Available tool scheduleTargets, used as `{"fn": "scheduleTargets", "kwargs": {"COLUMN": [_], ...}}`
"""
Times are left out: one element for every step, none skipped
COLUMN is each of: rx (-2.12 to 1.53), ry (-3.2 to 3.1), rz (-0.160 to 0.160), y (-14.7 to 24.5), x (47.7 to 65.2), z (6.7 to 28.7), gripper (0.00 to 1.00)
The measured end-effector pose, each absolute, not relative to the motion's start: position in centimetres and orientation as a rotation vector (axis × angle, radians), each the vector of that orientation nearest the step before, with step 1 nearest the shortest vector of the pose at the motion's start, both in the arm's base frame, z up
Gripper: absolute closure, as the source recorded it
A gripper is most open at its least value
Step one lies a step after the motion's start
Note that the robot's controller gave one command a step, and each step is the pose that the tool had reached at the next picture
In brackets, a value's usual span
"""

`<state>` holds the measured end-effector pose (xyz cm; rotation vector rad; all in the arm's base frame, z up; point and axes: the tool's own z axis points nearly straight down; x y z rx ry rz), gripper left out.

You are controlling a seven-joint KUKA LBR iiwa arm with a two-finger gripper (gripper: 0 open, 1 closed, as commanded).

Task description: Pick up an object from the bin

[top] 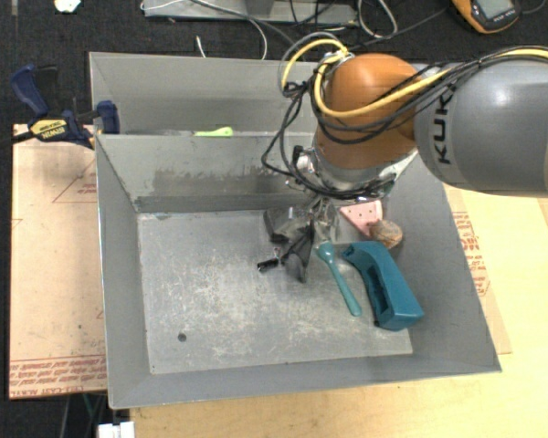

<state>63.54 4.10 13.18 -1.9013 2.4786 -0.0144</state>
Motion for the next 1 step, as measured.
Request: {"fn": "scheduleTargets", "kwargs": {"rx": [-1.965], "ry": [2.428], "rz": [-0.012], "y": [4.30], "x": [63.83], "z": [20.91], "gripper": [1.00]}}
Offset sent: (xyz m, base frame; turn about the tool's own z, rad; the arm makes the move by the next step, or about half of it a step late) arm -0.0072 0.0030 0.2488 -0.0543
